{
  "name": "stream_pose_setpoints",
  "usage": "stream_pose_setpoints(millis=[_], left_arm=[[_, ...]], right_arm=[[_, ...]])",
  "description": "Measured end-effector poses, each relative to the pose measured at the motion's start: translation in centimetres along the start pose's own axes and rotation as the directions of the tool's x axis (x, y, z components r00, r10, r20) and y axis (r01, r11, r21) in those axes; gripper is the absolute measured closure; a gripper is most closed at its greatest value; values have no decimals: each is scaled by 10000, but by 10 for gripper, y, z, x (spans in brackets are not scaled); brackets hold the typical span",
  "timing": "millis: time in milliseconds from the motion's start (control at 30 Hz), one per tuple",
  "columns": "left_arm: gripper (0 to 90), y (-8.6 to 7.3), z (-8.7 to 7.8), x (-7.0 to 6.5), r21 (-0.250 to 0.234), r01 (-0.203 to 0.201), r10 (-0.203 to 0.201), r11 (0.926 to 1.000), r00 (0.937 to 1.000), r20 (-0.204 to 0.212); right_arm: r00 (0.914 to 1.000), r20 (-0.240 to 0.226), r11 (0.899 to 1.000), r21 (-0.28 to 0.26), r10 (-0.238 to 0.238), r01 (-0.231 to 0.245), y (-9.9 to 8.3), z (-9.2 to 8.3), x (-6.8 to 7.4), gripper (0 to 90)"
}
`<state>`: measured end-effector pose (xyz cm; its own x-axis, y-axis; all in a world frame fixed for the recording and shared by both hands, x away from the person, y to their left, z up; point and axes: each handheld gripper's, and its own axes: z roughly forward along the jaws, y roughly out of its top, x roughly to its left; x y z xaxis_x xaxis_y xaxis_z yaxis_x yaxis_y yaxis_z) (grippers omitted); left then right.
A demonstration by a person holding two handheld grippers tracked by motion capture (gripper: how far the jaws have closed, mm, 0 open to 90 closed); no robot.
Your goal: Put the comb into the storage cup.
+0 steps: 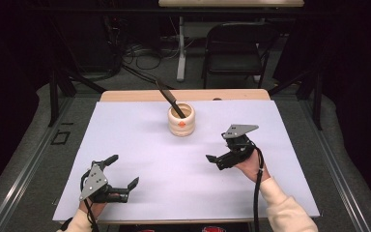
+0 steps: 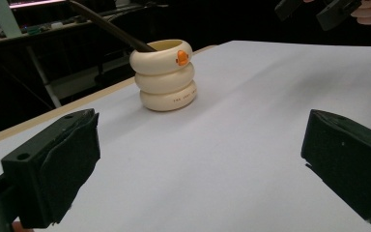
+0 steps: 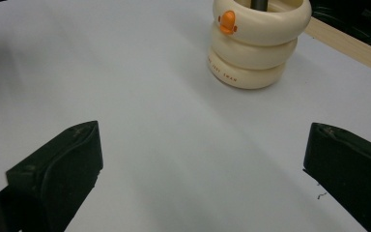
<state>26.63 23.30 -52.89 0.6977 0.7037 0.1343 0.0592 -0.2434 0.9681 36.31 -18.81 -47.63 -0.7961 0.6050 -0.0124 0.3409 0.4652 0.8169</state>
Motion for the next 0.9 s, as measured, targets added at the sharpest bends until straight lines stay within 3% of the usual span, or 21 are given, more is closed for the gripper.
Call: stream_pose_setpoints(millis=[400, 900], left_arm=[[1, 0, 0, 0, 8, 2, -2, 10000, 10000, -10], [1, 0, 0, 0, 43, -26, 26, 10000, 10000, -35]], right_arm=[[9999, 57, 9999, -68, -132, 133, -13, -15, 10, 0], [9997, 239, 10000, -61, 25, -23, -35, -29, 18, 0]])
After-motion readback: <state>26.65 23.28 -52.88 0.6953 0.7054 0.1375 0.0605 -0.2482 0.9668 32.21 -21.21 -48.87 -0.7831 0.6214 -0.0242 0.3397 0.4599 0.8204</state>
